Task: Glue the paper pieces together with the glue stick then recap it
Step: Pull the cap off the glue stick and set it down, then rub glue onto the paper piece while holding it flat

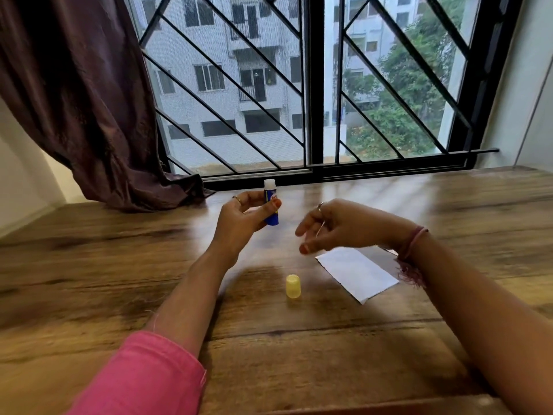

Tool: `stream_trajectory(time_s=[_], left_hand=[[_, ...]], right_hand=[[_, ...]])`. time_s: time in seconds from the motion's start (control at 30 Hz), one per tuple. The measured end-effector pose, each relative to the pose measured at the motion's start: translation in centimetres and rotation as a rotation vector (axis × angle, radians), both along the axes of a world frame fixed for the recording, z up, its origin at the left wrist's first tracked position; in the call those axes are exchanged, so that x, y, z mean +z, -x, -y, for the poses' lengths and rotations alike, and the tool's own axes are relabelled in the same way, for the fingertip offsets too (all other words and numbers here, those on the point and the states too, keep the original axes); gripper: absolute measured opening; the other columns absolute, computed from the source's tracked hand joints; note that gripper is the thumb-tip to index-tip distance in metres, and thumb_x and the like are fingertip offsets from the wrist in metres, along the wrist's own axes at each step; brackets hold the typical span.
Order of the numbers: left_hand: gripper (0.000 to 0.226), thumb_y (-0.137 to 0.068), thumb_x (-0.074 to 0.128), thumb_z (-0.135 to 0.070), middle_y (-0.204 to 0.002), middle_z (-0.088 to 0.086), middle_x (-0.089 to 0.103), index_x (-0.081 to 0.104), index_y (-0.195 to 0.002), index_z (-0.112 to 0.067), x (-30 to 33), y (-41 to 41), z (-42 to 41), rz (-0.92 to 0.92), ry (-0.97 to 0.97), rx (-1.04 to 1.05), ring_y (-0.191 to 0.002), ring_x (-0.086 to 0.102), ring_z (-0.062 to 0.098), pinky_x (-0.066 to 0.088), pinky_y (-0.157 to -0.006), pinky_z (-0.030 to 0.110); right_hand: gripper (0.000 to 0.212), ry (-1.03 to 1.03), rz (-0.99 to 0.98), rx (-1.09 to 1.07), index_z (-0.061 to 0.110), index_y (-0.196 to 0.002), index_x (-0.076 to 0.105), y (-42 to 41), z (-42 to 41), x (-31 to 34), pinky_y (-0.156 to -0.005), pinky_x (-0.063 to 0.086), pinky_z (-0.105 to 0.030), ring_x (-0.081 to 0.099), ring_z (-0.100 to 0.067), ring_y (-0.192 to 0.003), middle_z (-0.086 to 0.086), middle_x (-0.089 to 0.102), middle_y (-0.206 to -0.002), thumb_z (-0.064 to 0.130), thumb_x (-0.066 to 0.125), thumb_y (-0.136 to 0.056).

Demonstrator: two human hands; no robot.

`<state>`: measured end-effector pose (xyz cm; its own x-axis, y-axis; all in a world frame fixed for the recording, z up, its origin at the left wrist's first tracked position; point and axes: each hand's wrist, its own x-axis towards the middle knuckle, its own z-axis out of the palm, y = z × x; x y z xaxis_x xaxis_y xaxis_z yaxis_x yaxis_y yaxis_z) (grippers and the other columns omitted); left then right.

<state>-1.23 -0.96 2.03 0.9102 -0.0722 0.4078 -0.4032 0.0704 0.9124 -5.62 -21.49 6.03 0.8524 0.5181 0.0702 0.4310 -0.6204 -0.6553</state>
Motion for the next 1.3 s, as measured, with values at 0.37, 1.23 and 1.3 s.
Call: stream_trajectory(time_s=[0.37, 1.23, 1.3], left_hand=[[0.023, -0.076, 0.073, -0.021, -0.088, -0.001, 0.074, 0.069, -0.098, -0.014, 0.7, 1.4, 1.4, -0.034, 0.117, -0.174, -0.089, 0.069, 0.014, 0.055, -0.076, 0.028], [0.036, -0.068, 0.078, -0.03, -0.092, 0.006, 0.074, 0.07, -0.098, -0.012, 0.6, 1.7, 1.7, -0.036, 0.028, -0.178, -0.092, 0.069, 0.021, 0.052, -0.085, 0.034], [0.033, -0.069, 0.077, -0.029, -0.094, 0.008, 0.074, 0.07, -0.097, -0.014, 0.4, 1.9, 1.9, -0.039, 0.006, -0.192, -0.093, 0.069, 0.023, 0.053, -0.082, 0.031]], right_hand=[[0.035, -0.457, 0.035, -0.209, 0.02, -0.075, 0.067, -0.7, -1.7, -2.4, -0.048, 0.045, -0.013, 0.057, -0.002, -0.055, 0.007, 0.064, -0.06, 0.044, 0.086, -0.058], [0.028, -0.376, -0.052, -0.11, 0.021, -0.081, 0.068, -0.8, -1.3, -2.3, -0.045, 0.036, -0.013, 0.042, 0.002, -0.048, 0.016, 0.049, -0.053, 0.044, 0.079, -0.07], [0.031, -0.362, -0.039, -0.158, 0.02, -0.074, 0.064, -0.9, -1.7, -2.7, -0.045, 0.034, -0.015, 0.04, -0.001, -0.048, 0.01, 0.046, -0.056, 0.042, 0.083, -0.065]])
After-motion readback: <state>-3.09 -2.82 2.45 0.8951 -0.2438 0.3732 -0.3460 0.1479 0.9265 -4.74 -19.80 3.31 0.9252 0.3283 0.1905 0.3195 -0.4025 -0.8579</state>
